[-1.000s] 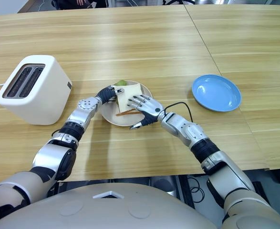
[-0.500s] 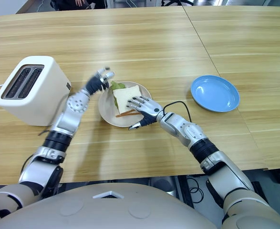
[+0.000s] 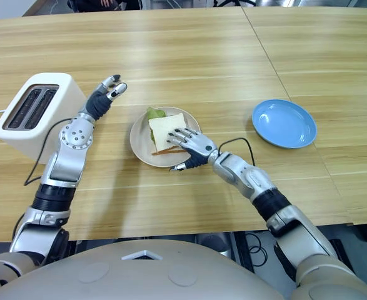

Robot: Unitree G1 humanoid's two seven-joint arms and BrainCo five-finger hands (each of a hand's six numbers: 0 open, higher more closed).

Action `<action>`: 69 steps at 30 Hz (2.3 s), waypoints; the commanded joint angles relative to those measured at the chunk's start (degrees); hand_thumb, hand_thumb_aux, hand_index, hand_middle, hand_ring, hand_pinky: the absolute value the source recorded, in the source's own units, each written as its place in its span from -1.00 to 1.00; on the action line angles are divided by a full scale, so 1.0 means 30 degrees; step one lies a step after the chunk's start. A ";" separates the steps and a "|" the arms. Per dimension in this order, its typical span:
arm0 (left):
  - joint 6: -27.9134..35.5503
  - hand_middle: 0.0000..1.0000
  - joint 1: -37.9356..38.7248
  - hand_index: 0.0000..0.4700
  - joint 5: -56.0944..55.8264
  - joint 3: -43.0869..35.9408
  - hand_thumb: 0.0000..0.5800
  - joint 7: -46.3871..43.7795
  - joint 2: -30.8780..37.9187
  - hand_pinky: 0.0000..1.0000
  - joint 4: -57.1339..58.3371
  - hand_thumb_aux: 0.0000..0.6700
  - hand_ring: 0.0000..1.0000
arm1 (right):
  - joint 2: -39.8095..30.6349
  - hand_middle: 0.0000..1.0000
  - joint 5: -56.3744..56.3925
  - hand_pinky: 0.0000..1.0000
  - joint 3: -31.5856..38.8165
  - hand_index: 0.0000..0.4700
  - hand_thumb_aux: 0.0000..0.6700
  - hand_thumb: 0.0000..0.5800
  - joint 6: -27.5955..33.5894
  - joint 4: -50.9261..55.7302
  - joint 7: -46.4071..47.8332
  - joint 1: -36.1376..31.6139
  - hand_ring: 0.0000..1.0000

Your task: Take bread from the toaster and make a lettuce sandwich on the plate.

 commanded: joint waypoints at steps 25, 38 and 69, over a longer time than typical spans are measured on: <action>0.0906 1.00 0.8689 0.96 -0.0389 -0.3978 1.00 -0.8357 0.8448 1.00 -0.5272 1.00 1.00 | -0.2655 1.00 0.6246 1.00 -0.2255 0.96 1.00 1.00 0.4438 -0.5833 1.1744 0.6405 1.00; 0.0844 1.00 0.2875 0.96 0.2045 -0.6412 1.00 -0.4891 0.2783 1.00 0.4089 1.00 1.00 | 0.0582 1.00 0.2074 1.00 0.0131 0.96 1.00 1.00 0.3845 0.4652 0.6974 -0.1441 1.00; -0.9036 -1.00 -0.1208 -1.00 -0.5704 0.4036 -1.00 0.5037 -0.3476 -1.00 0.6745 -1.00 -1.00 | 0.4104 -1.00 2.0766 -1.00 -0.9950 -1.00 -1.00 -1.00 -0.0298 0.0909 0.4812 0.0306 -1.00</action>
